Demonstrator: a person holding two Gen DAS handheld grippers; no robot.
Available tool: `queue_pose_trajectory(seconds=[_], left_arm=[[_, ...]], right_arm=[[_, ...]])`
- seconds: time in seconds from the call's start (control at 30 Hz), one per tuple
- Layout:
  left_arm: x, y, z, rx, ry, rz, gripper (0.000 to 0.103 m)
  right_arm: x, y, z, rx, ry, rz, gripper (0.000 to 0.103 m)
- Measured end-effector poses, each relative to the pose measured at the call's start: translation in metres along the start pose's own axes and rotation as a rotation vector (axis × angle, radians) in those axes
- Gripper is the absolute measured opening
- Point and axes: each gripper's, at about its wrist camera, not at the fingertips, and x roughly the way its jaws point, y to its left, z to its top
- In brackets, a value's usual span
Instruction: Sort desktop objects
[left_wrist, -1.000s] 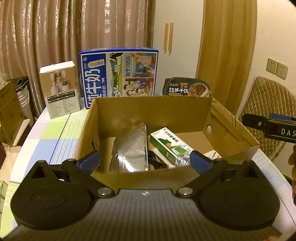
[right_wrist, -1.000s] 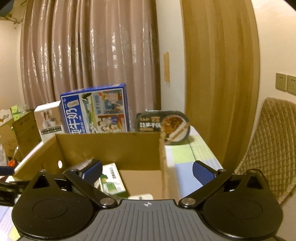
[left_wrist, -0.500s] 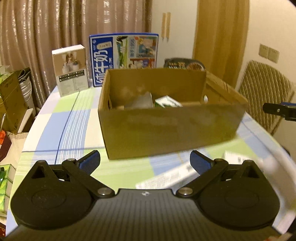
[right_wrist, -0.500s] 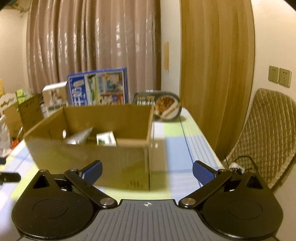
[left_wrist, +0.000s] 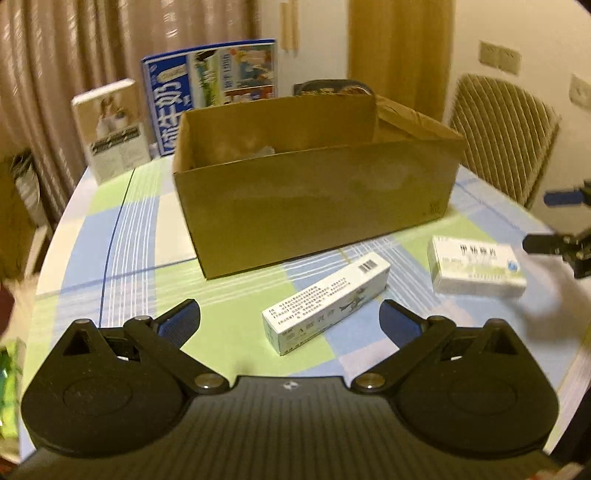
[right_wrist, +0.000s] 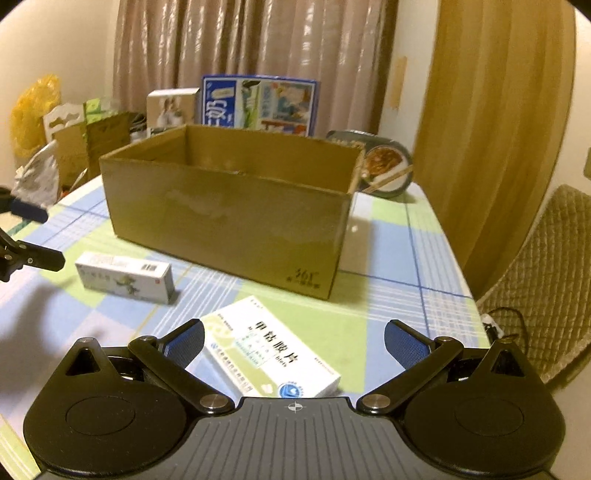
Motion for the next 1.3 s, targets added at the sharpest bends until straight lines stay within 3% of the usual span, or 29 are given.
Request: queue_pose_trajectory(seconds=[0.23,0.4,0.6,1.03,1.1,1.17,1.3], left_arm=[[0.013,-0.015,-0.001,0.207,-0.008,-0.025,0.101],[0.035,-0.006,-0.002,0.164,0.044,-0.072,0.1],[0.052,-0.01,0.0,0.184,0.079,-0.093,0.097],[0.069,-0.014,0.005,0.178,0.095,-0.107,0.092],[0.07,-0.016,0.004,0.18,0.098,-0.102,0.091],[0.071,-0.016,0.004,0.179,0.11,-0.097,0.09],[0.074,-0.017,0.001,0.172,0.143,-0.081,0.079]], right_arm=[[0.016,0.012,-0.002,-0.107,0.031,0.088,0.101],[0.038,0.012,-0.007,-0.142,0.113,0.11,0.101],[0.048,0.011,-0.007,-0.173,0.143,0.12,0.101],[0.076,-0.016,-0.013,-0.061,0.261,0.122,0.1],[0.074,-0.017,-0.014,-0.042,0.266,0.126,0.098],[0.072,-0.018,-0.015,-0.031,0.274,0.132,0.088],[0.065,-0.015,-0.017,-0.028,0.281,0.116,0.081]])
